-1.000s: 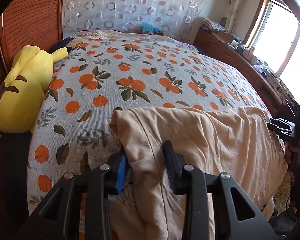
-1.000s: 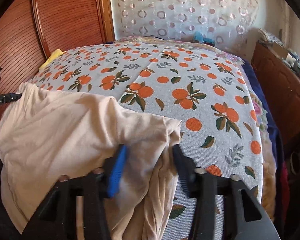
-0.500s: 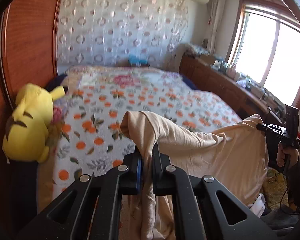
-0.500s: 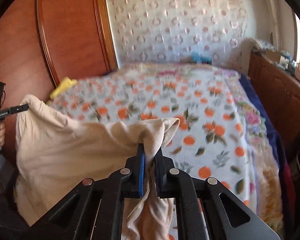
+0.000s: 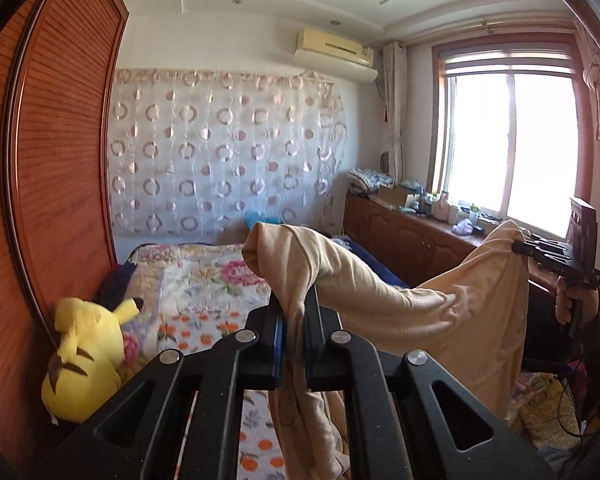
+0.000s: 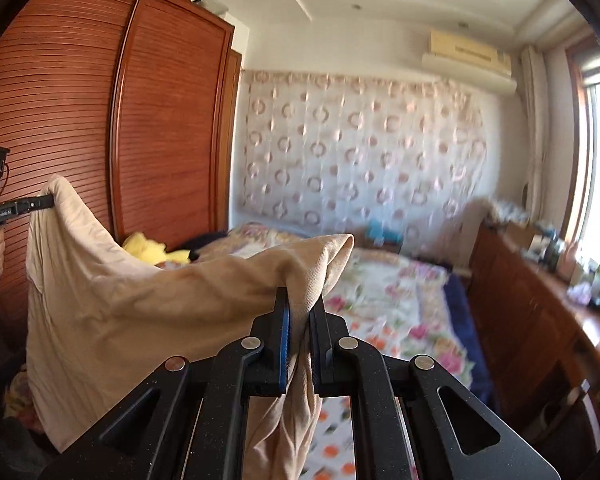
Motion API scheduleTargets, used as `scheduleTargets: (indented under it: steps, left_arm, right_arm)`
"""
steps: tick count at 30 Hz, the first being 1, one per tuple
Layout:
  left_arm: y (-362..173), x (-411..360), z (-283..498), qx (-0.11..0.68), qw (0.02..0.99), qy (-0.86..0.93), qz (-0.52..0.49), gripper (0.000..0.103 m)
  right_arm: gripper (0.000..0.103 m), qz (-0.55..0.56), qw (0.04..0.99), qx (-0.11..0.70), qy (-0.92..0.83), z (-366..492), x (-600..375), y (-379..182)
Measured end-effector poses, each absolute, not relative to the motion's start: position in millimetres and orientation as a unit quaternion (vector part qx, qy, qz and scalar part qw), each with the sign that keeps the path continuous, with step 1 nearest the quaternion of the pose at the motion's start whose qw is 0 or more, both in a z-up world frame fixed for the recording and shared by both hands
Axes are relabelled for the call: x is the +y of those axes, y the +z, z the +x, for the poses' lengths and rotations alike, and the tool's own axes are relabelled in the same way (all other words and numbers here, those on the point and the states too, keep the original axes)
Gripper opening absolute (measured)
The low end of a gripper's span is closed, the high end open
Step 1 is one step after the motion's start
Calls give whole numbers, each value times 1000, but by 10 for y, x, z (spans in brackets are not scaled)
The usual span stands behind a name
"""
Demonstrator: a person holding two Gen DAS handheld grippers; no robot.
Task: Fold small clothes
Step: 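Grasp the shirt edge with both grippers and lift it high, then lay the lifted shirt flat on the quilt and open both grippers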
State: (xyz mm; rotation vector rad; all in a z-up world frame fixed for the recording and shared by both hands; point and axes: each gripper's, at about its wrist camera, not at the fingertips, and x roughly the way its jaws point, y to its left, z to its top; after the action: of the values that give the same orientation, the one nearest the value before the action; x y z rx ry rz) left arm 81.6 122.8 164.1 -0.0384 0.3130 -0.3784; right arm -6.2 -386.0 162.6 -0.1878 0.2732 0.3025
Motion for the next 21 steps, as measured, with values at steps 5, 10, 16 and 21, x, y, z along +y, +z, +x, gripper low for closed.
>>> scheduleTargets:
  steps: [5,10,16,21]
  left_arm:
    - [1855,1261,1275,140,978,-157,-11,9]
    - [1767,1197,2033,158,980,-122,-4,9]
    - [1226,1085,2926,211,972,-107,-2,9]
    - [456,943,3570,294,949,-109,17,9]
  right_arm:
    - [8,-110,977,120,135,243,-3819,1928]
    - [8,-128,976,134,112,1052,-3529,1813]
    - [8,-151,967,191,80,2030,-3142,1365]
    - [8,-152,947,273,71,2844,-2964,731]
